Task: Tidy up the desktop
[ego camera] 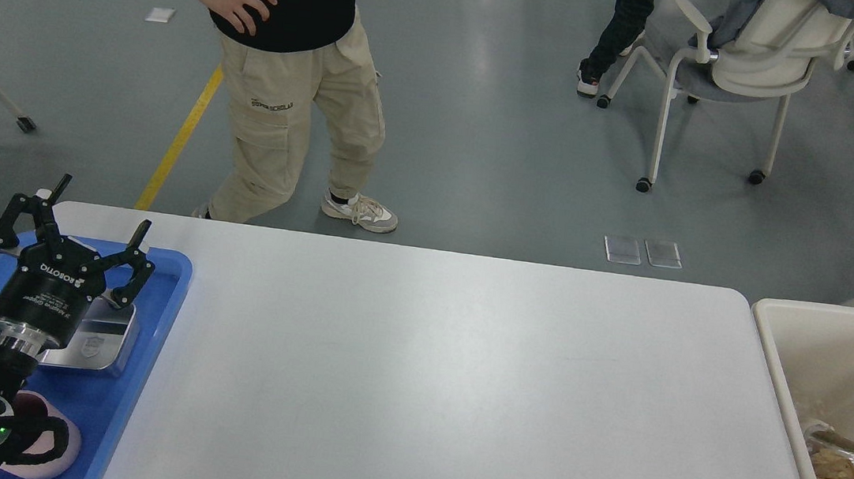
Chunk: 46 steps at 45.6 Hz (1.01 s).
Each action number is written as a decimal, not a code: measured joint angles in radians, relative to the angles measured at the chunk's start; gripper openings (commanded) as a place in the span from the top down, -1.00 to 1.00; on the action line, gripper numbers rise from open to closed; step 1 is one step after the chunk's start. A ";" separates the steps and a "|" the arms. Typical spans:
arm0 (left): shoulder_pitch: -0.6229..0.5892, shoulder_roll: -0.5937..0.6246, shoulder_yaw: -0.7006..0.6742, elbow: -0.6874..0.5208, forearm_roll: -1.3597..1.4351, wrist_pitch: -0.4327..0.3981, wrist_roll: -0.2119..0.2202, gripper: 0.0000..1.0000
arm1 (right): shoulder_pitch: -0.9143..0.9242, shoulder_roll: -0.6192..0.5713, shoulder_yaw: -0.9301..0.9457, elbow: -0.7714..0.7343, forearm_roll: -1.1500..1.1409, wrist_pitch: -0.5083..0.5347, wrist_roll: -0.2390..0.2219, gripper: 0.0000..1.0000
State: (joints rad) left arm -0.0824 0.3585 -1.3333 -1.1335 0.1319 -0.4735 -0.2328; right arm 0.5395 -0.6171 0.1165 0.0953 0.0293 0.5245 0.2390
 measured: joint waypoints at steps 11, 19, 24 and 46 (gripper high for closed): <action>0.011 0.004 -0.001 0.000 0.001 -0.008 0.000 -0.95 | 0.192 0.215 0.000 -0.001 -0.003 -0.003 -0.002 -1.00; 0.012 0.009 -0.006 0.000 0.001 -0.009 0.000 -0.95 | 0.276 0.331 0.049 -0.001 0.012 0.024 -0.003 -1.00; 0.012 0.009 -0.010 0.000 0.000 -0.009 0.000 -0.95 | 0.295 0.395 0.209 0.014 0.017 0.082 -0.009 -1.00; 0.018 -0.002 -0.014 0.010 -0.001 -0.008 -0.001 -0.95 | 0.056 0.494 0.899 0.448 0.029 0.170 -0.018 -1.00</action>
State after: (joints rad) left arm -0.0648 0.3566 -1.3478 -1.1231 0.1304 -0.4816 -0.2336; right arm 0.5952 -0.1230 1.0155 0.5436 0.0580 0.6944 0.2214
